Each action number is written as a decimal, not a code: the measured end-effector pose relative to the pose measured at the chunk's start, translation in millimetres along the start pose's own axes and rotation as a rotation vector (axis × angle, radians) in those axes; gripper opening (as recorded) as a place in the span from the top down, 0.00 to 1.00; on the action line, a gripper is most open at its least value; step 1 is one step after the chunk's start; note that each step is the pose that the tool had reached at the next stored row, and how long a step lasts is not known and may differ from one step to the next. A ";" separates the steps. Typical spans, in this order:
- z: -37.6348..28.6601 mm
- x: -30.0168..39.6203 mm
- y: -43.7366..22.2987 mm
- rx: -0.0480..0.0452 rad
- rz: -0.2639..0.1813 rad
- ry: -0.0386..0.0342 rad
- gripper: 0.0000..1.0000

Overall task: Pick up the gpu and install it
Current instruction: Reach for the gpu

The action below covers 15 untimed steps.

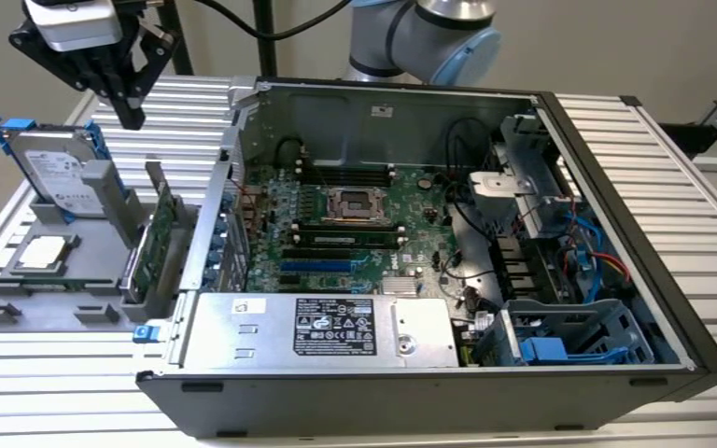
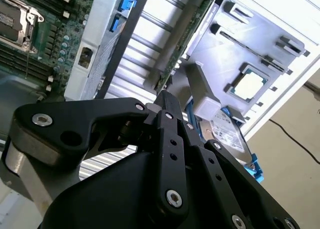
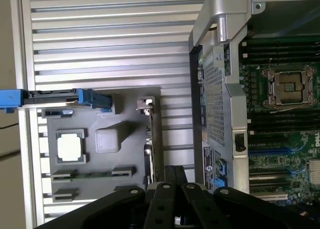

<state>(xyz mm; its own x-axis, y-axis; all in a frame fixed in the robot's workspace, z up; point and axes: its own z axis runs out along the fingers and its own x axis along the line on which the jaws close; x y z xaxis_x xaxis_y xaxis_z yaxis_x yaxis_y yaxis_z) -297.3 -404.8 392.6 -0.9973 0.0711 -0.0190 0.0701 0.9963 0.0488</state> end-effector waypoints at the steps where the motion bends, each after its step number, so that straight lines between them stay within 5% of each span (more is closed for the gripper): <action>1: 0.0 0.4 0.0 0.0000 0.000 0.0000 1.00; 15: -0.1 0.9 -0.1 0.0001 0.000 0.0000 1.00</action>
<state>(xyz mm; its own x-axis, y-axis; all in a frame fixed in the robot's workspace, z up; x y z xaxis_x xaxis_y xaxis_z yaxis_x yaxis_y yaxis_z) -298.2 -404.8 392.6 -0.9973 0.0712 -0.0190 0.0702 0.9963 0.0487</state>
